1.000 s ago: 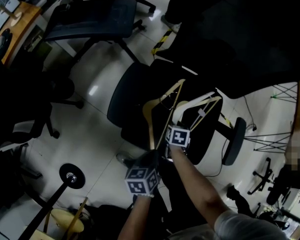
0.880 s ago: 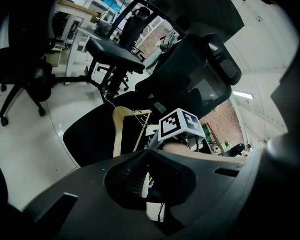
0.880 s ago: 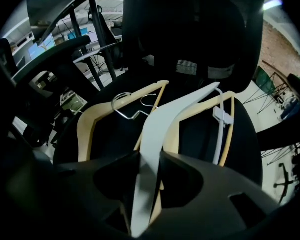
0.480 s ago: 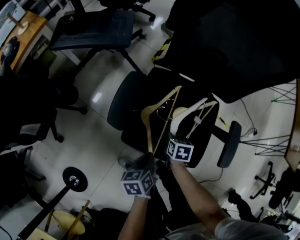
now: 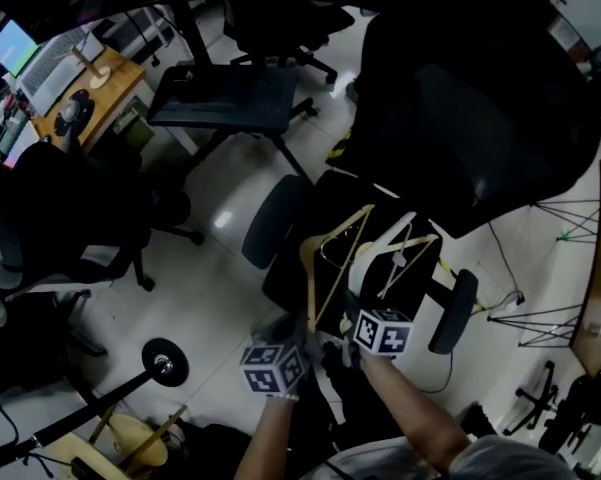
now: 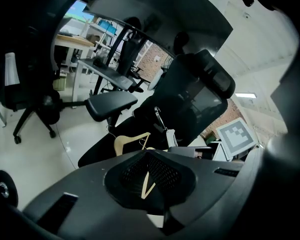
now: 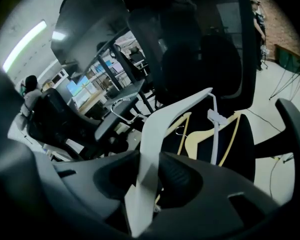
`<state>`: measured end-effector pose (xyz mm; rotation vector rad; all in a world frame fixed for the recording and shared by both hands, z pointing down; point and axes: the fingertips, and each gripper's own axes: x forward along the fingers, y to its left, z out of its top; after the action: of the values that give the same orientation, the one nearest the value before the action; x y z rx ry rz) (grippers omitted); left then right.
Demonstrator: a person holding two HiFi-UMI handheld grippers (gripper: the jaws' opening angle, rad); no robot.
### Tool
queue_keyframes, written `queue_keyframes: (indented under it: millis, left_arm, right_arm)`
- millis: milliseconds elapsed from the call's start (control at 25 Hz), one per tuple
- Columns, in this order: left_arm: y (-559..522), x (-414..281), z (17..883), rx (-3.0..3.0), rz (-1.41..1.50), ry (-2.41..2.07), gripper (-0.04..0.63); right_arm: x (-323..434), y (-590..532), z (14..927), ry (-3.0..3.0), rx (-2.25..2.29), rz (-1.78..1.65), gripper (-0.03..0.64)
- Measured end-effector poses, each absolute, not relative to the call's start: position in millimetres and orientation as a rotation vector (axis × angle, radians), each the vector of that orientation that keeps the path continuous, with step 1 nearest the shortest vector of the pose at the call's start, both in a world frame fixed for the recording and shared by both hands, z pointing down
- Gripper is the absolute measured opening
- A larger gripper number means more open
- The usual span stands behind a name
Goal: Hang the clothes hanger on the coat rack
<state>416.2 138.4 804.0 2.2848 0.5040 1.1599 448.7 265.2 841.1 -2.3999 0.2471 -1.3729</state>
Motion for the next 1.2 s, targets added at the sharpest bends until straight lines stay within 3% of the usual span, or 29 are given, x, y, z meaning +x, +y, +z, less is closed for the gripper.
queue_keyframes:
  millis: [680,1200]
  left_arm:
    - [48.8,427.9,590.2,2.596,0.676,0.157,-0.006]
    - [-69.8,286.6,472.0,2.713,0.401,-0.357,-0.006]
  right_arm:
    - [463.9,116.4,610.3,1.132,-2.238,-1.056,0.140]
    - [351.9,-26.1,500.8,1.713,-1.892,-1.006,0.140]
